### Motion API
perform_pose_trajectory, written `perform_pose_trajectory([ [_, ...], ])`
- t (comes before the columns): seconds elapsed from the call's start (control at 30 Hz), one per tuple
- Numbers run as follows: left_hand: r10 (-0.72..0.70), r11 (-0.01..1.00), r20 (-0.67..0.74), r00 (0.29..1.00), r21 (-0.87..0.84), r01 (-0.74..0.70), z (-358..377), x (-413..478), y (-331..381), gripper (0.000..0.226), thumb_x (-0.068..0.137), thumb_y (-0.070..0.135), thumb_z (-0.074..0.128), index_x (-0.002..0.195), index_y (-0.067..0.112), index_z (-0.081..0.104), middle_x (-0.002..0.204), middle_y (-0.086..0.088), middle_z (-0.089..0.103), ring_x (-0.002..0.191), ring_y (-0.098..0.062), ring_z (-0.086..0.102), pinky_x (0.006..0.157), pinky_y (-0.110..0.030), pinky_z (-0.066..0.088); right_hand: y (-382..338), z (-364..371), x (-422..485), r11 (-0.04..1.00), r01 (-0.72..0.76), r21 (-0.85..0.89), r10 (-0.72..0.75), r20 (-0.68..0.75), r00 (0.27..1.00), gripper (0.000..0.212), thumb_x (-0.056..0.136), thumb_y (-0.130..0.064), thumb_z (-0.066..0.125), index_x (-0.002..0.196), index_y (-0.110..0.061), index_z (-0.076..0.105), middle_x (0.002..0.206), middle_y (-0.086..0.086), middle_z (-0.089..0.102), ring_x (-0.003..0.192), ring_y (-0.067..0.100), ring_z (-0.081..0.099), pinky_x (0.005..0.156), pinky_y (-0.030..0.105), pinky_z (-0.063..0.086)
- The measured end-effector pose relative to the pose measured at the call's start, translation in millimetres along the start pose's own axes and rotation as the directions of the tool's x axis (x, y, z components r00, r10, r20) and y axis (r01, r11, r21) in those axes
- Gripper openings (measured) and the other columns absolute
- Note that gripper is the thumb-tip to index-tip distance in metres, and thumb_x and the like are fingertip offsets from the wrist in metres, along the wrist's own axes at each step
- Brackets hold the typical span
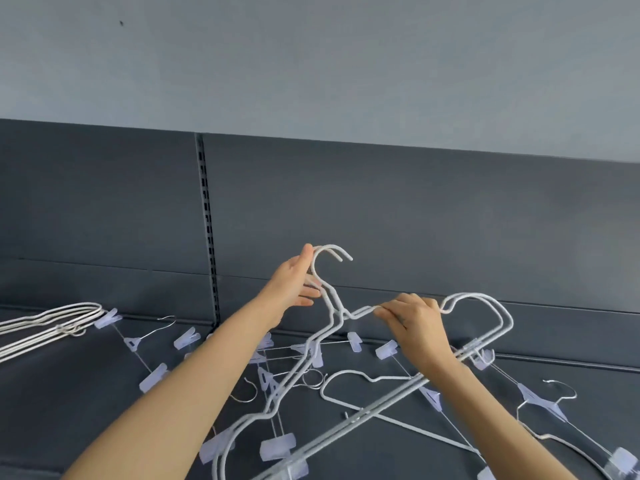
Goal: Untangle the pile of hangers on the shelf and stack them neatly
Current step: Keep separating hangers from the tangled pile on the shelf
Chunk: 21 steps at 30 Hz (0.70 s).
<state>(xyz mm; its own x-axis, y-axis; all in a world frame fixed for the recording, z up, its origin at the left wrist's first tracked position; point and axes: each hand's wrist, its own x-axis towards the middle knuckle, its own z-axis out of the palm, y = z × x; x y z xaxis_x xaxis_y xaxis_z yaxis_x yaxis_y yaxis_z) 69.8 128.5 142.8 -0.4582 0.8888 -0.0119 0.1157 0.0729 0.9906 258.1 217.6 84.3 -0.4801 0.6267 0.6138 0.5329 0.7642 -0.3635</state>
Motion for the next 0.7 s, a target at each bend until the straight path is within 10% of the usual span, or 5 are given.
perform_pose_trajectory([
  [0.2,0.055,0.923,-0.042,0.998,0.382,-0.035,-44,-52,-43,0.066,0.091,0.053,0.037,0.145,0.020,0.021,0.119,0.002,0.054,0.110,-0.014,0.053,0.097,-0.028,0.038,-32,21,20,0.985,-0.151,0.089,0.136,0.161,0.978,0.038,0.094,-0.030,0.046,0.072,-0.002,0.059,0.044,-0.004,0.039,0.051,0.016,0.036,0.071,0.029,0.028],
  [0.33,0.099,0.425,0.036,0.994,0.902,-0.075,-72,-86,-52,0.104,0.069,0.072,0.054,0.147,0.026,0.002,0.149,0.001,0.031,0.134,-0.018,0.035,0.110,-0.040,0.032,-63,35,32,0.980,-0.185,0.071,0.167,0.208,0.964,0.041,0.093,-0.031,0.045,0.060,-0.008,0.045,0.049,0.001,0.035,0.054,0.022,0.030,0.067,0.029,0.025],
  [0.47,0.064,0.203,0.007,0.998,0.979,-0.019,-97,-102,-63,0.127,0.056,0.076,0.063,0.146,0.021,-0.009,0.153,0.001,0.015,0.140,-0.021,0.020,0.114,-0.042,0.022,-90,62,39,0.975,-0.197,0.102,0.166,0.259,0.952,0.042,0.093,-0.034,0.045,0.076,0.001,0.059,0.059,0.006,0.048,0.062,0.027,0.039,0.071,0.029,0.030],
  [0.7,0.046,0.135,-0.050,0.998,0.990,0.043,-156,-116,-89,0.132,0.055,0.067,0.071,0.145,0.024,-0.014,0.154,0.001,0.001,0.142,-0.025,0.009,0.115,-0.047,0.017,-145,105,47,0.981,-0.170,0.089,0.133,0.325,0.936,0.041,0.093,-0.032,0.043,0.078,0.001,0.062,0.062,0.006,0.056,0.064,0.030,0.045,0.086,0.037,0.038],
])
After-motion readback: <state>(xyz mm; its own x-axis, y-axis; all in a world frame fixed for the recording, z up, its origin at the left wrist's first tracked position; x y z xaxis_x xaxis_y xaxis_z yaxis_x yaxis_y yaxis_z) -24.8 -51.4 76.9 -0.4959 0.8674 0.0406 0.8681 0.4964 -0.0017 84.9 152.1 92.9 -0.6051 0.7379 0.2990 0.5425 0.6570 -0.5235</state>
